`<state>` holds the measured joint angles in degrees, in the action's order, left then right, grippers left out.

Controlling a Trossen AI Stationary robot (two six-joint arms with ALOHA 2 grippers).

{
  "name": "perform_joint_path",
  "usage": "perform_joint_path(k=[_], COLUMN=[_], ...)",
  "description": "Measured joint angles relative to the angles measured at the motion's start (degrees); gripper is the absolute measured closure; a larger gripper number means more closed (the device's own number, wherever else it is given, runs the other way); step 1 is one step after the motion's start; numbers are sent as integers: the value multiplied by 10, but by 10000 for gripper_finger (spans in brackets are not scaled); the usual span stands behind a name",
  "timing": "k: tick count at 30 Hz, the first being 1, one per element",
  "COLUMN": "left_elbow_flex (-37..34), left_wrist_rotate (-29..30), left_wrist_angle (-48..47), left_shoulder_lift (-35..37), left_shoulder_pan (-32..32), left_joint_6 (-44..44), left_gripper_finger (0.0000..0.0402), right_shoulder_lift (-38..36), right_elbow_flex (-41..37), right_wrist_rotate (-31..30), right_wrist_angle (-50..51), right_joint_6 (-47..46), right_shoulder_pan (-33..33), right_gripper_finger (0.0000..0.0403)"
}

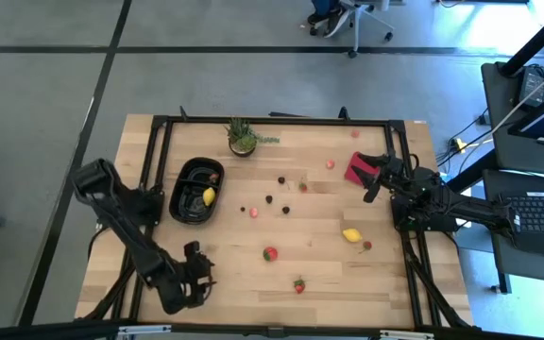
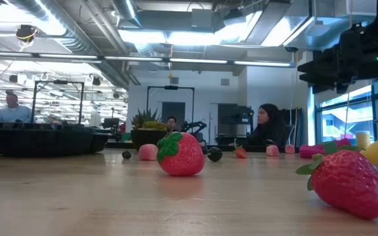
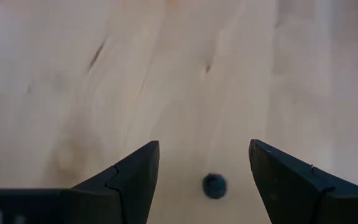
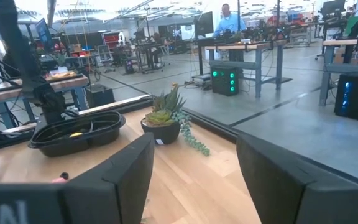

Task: Pick and placing Produce into tupperware
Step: Put the blueberry into the black container

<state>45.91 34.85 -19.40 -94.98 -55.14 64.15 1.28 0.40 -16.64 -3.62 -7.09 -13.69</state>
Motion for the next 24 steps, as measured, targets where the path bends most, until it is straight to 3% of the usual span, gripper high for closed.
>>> perform_joint_path(k=[6, 11, 17, 24], left_elbow_flex=[0, 0, 2, 2], left_wrist_rotate=[12, 77, 99, 142], left_wrist_angle=[4, 27, 26, 28], left_shoulder_lift=[-46, -67, -95, -116], left_shoulder_pan=[-18, -51, -70, -86], left_joint_6=[62, 71, 136, 152], left_gripper_finger=[162, 163, 163, 163], right_shoulder_lift=[0, 0, 0, 0], right_elbow_flex=[0, 0, 0, 0], right_wrist_rotate=[0, 0, 0, 0], right_wrist_angle=[0, 0, 0, 0], right_joint_6=[-4, -4, -4, -4], right_shoulder_pan=[0, 0, 0, 0], right_gripper_finger=[171, 171, 171, 171])
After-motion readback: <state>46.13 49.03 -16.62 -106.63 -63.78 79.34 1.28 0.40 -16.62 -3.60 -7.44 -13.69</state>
